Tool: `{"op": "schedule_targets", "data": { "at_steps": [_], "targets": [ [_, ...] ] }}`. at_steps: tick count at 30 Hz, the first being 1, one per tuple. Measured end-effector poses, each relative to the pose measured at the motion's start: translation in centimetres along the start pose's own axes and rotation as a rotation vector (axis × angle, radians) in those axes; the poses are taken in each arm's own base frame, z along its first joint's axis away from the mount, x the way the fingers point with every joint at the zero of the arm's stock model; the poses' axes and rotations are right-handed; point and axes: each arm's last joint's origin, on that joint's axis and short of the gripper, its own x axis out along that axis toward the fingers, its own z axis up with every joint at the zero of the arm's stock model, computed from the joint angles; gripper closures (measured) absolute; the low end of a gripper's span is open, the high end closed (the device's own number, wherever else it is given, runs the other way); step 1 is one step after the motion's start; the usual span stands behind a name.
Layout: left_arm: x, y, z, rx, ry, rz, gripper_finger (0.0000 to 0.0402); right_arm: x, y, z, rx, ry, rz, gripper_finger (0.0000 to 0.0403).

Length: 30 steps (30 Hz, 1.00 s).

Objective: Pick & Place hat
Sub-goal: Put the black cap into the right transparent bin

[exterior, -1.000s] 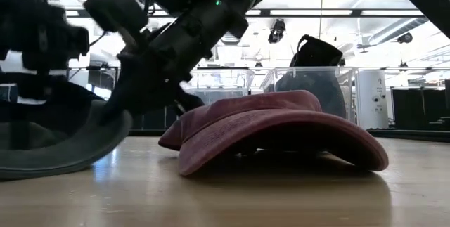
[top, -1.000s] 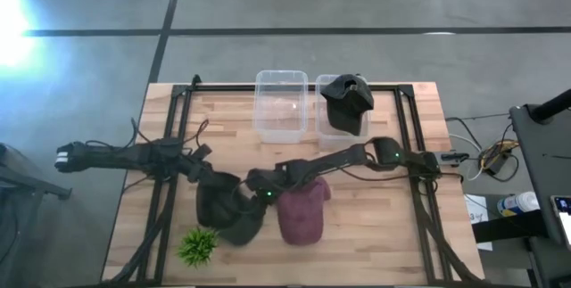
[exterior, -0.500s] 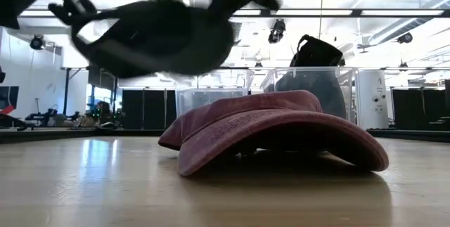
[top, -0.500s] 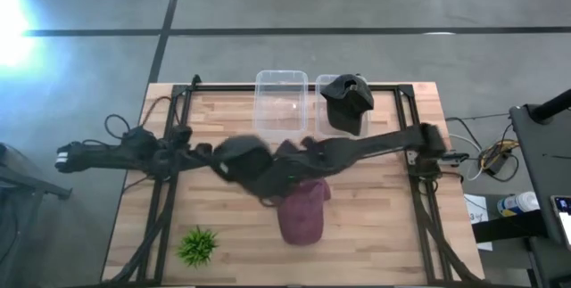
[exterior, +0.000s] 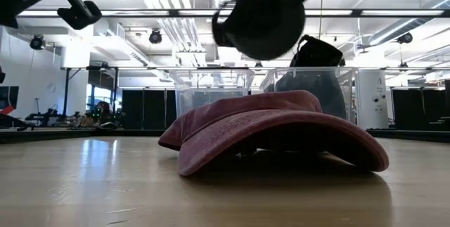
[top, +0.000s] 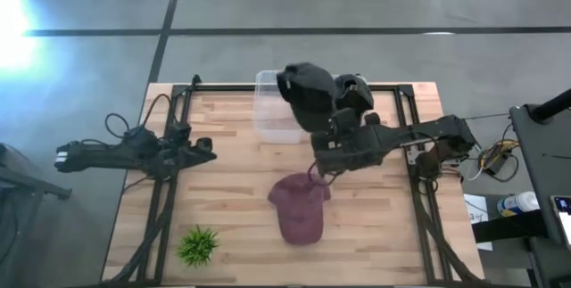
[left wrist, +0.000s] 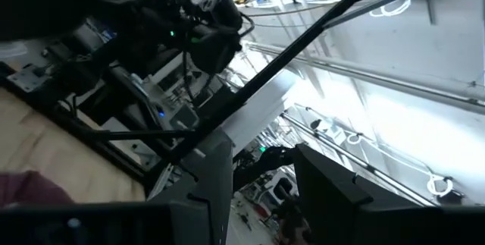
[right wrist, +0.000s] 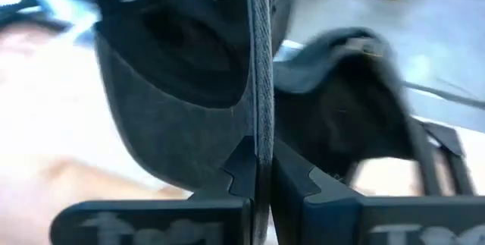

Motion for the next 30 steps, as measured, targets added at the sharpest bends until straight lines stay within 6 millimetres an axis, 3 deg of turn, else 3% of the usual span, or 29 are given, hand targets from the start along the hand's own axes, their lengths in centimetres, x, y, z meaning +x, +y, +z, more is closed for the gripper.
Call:
{"op": "schedule_targets", "data": {
  "at_steps": [4,12,16,23,30],
  "targets": [
    [0.1,0.2,-0.1,-0.011,0.008,0.014,0.0266,2.7,-0.9,-0.5,0.014,-0.004,-0.092,0.039],
    [0.2,0.4,-0.2,-0.023,0.018,0.03,0.0266,5.2,-3.0,-0.6,-0.023,0.028,-0.209,0.039],
    [0.2,0.4,-0.2,-0.024,0.021,0.034,0.0266,6.9,-3.8,-1.1,-0.049,0.135,-0.266,0.039],
    [0.2,0.7,-0.4,-0.02,0.037,0.059,0.0266,10.4,-4.3,-4.2,-0.052,0.367,-0.301,0.0387],
    [0.2,0.7,-0.4,-0.021,0.041,0.065,0.0266,10.8,-4.1,-5.2,-0.053,0.412,-0.267,0.0334]
  ]
}}
